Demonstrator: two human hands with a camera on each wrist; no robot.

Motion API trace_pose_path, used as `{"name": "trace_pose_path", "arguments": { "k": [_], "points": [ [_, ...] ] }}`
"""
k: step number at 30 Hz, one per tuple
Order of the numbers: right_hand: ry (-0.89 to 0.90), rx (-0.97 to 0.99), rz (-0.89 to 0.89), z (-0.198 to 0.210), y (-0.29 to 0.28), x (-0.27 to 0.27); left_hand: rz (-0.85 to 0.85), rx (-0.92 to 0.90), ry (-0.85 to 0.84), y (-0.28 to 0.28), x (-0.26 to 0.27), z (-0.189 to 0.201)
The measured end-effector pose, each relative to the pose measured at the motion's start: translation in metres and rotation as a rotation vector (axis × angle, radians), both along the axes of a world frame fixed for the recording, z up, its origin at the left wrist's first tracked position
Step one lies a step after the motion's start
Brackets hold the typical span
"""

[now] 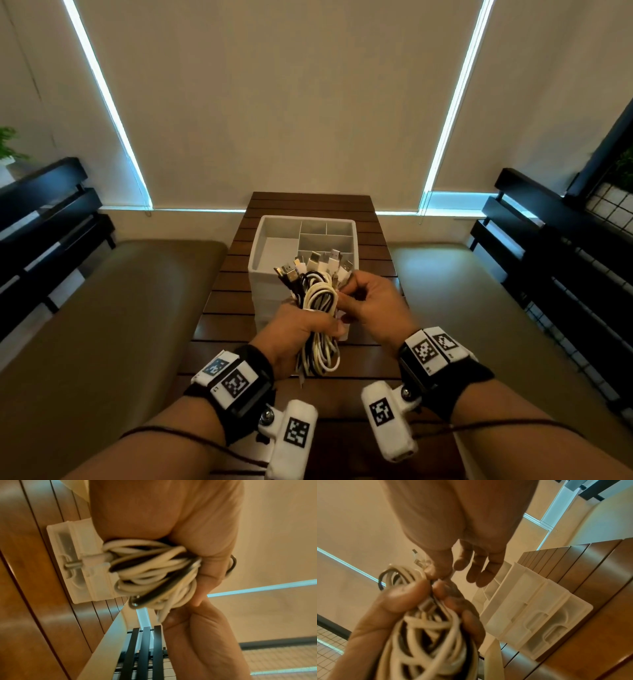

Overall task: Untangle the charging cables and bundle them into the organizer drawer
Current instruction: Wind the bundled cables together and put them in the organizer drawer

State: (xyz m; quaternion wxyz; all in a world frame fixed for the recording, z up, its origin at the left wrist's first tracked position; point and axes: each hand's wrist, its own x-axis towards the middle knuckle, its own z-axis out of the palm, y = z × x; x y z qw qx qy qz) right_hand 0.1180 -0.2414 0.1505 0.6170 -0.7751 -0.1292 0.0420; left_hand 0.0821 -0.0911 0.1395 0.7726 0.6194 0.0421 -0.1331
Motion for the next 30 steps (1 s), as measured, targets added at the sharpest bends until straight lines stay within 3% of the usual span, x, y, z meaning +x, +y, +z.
{"name": "trace_pose_path", "arguments": {
  "k": [5,8,10,12,15,17,21,23,30],
  "points": [
    [0.389,0.325,-0.029,-0.018,0.008,0.001,0.063,0.087,-0.006,0.004,0.0,-0.004],
    [0.435,0.352,0.055,-0.027,0.024,0.002,0.052,0.149,-0.044,-0.004,-0.002,-0.009],
    [0.437,0.372,0.014,-0.027,0.034,0.003,0.062,0.178,-0.051,-0.009,-0.002,-0.013],
    [0.425,0.285,-0.037,-0.029,0.039,0.007,0.106,0.195,-0.059,-0.008,-0.001,-0.016],
    [0.379,0.033,0.07,-0.027,0.037,0.012,0.129,0.191,-0.085,-0.002,0.001,-0.017],
    [0.325,-0.081,0.096,-0.014,0.033,0.017,0.232,0.131,-0.044,0.005,0.007,-0.026],
    [0.196,-0.085,-0.259,-0.001,0.016,0.057,0.516,-0.145,0.218,0.029,0.027,-0.055],
    [0.23,-0.12,-0.383,-0.007,0.006,0.085,0.605,-0.256,0.283,0.043,0.036,-0.068],
    [0.455,-0.149,-0.444,-0.039,0.009,0.163,0.727,-0.382,0.372,0.054,0.061,-0.093]
  ]
}}
